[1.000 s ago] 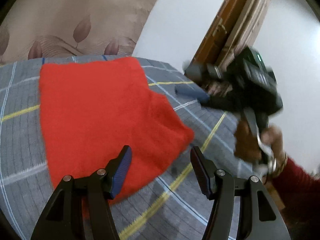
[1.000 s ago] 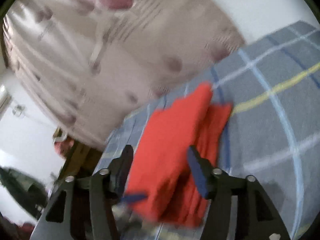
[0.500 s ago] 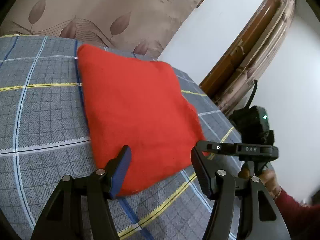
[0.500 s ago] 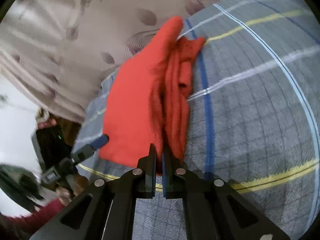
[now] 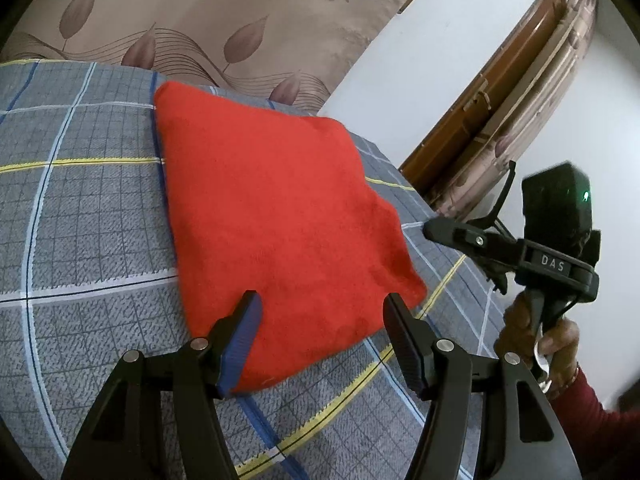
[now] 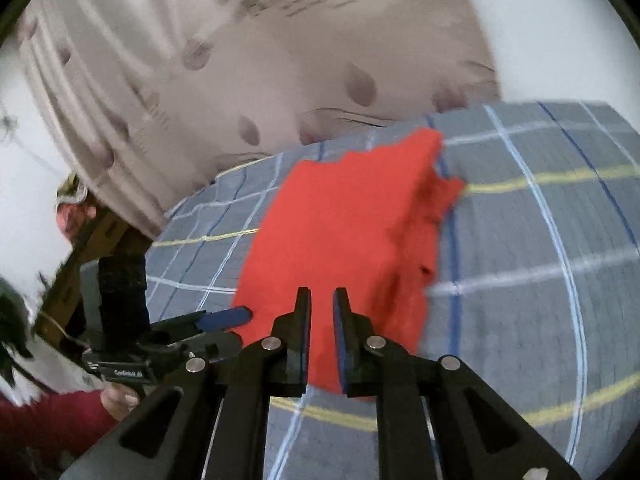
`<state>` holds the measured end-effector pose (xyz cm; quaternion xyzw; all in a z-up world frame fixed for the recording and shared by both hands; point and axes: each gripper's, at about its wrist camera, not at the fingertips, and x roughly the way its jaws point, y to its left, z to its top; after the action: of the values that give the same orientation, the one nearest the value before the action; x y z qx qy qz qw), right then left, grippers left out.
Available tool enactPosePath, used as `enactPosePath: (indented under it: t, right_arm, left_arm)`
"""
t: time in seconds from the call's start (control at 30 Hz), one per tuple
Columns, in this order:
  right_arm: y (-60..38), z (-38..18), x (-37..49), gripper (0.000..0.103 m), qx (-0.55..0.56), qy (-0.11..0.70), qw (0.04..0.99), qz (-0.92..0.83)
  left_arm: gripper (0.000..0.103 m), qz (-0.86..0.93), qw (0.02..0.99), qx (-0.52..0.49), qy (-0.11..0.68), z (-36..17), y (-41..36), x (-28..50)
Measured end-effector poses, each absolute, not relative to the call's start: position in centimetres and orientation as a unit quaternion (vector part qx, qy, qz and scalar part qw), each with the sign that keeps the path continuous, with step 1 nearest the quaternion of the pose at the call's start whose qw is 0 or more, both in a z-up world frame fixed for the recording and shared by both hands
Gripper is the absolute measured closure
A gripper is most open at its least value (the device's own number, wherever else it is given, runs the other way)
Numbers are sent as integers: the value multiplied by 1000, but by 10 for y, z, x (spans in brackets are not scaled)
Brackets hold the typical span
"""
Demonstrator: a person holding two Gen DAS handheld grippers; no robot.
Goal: Fold small clothes
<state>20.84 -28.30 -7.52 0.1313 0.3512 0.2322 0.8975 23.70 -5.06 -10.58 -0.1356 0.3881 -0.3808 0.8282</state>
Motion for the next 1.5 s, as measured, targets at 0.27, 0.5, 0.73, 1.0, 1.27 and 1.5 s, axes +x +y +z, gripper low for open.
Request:
enactPosePath:
  t: [0.27,0.5,0.73,1.0,1.27,1.5]
  right_arm:
    - [-306,-133,240,103,117,400,894,165]
    - [-309,-134,241,103,126,395,895,167]
    - [-313,-135,242,103,144,393,891,176]
    - [-313,-136,241,103,146,390,892,176]
    - [-313,-135,240,103,146,390,892,176]
    - [-314,-136,240,103,152,389,891,179]
  left_arm:
    - [38,-387,822,-150,390,-107,-45,239]
    - [38,-382,829,-153,377,-103,-42,233]
    - [35,-374,842,-142,363,-79,-36,243]
    - [31,-373,801,-209,419,-100,-15,325]
    - [31,-430,751,-237,441,-121,-26,366]
    - [31,-394,790,-185,431,-121,-54,387]
